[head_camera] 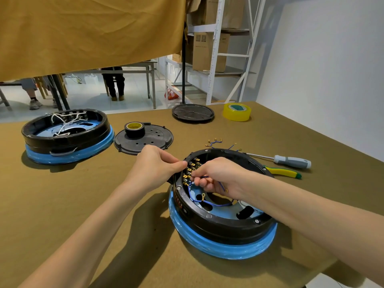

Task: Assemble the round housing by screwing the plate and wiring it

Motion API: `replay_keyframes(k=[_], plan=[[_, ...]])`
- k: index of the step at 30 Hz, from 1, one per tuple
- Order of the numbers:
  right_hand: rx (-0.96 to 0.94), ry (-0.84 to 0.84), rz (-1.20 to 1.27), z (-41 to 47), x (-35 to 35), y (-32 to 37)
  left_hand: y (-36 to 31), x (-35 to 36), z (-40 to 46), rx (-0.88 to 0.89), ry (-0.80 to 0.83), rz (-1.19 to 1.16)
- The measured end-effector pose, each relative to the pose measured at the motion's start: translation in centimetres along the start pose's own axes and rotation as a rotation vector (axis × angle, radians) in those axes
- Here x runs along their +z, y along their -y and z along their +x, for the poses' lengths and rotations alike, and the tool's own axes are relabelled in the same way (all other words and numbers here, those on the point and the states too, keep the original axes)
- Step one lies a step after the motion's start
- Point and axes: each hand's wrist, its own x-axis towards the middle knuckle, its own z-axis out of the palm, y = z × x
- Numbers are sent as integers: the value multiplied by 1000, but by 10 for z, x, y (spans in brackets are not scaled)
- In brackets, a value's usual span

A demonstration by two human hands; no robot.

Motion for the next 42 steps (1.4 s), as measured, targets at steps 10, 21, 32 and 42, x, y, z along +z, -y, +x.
replay_keyframes(k=[10, 21, 32, 42], plan=[[-516, -180, -484, -33, -48, 25, -19, 7, -15, 184, -124, 332], [-496, -622, -851, -15, -118, -25, -67, 75, -30, 542, 539, 313], [-688, -306, -765, 13, -124, -12, -57, 78, -13, 494, 478, 230], [-724, -135, -743, 33, -113, 7, -62, 55, 0, 475, 457, 364]])
